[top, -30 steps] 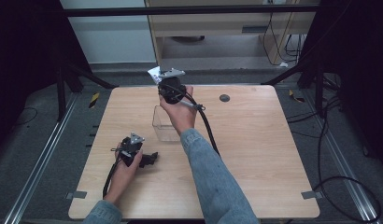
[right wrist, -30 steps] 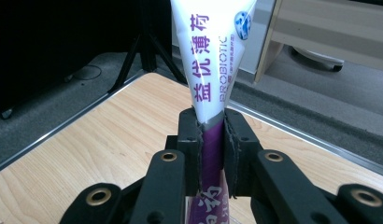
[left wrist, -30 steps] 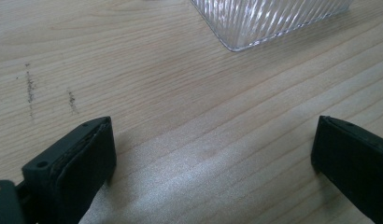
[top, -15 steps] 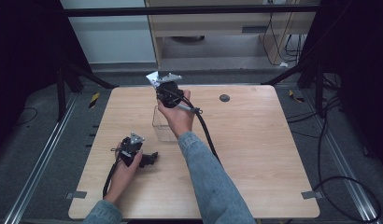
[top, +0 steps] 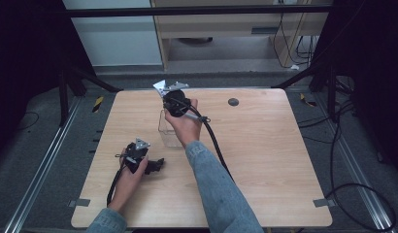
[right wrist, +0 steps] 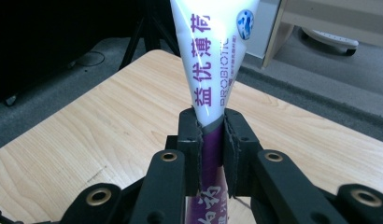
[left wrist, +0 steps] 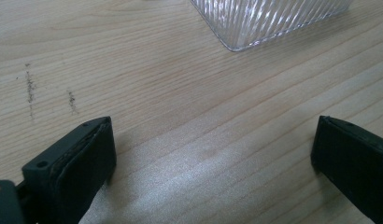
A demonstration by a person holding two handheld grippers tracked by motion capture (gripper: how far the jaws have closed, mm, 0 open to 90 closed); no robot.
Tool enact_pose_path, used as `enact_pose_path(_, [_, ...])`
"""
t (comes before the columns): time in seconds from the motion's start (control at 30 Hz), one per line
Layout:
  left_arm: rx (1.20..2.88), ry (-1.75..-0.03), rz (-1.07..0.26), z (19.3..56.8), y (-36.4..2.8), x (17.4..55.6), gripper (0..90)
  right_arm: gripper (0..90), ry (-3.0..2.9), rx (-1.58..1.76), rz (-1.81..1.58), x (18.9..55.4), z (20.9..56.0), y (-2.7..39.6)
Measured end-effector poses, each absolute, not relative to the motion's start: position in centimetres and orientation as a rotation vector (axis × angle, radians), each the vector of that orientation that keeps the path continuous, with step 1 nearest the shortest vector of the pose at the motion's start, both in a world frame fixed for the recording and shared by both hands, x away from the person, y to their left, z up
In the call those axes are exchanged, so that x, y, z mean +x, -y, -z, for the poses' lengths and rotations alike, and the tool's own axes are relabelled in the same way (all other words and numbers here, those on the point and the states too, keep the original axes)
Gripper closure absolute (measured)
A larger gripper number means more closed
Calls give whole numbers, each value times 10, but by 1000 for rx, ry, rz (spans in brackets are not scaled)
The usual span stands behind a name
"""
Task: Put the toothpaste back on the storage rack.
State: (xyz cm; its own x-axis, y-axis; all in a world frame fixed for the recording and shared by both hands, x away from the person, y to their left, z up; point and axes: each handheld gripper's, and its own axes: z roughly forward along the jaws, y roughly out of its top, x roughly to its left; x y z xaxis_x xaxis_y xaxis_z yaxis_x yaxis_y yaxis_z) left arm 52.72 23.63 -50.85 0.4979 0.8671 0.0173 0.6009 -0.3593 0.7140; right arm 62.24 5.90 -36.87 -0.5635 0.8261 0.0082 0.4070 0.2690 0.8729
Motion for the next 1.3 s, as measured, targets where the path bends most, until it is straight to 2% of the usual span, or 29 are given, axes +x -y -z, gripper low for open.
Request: enact_pose_path(1.3, [2090, -1199, -525, 509, -236, 527, 0, 788, -2133, 1101, -1207, 611, 394, -61])
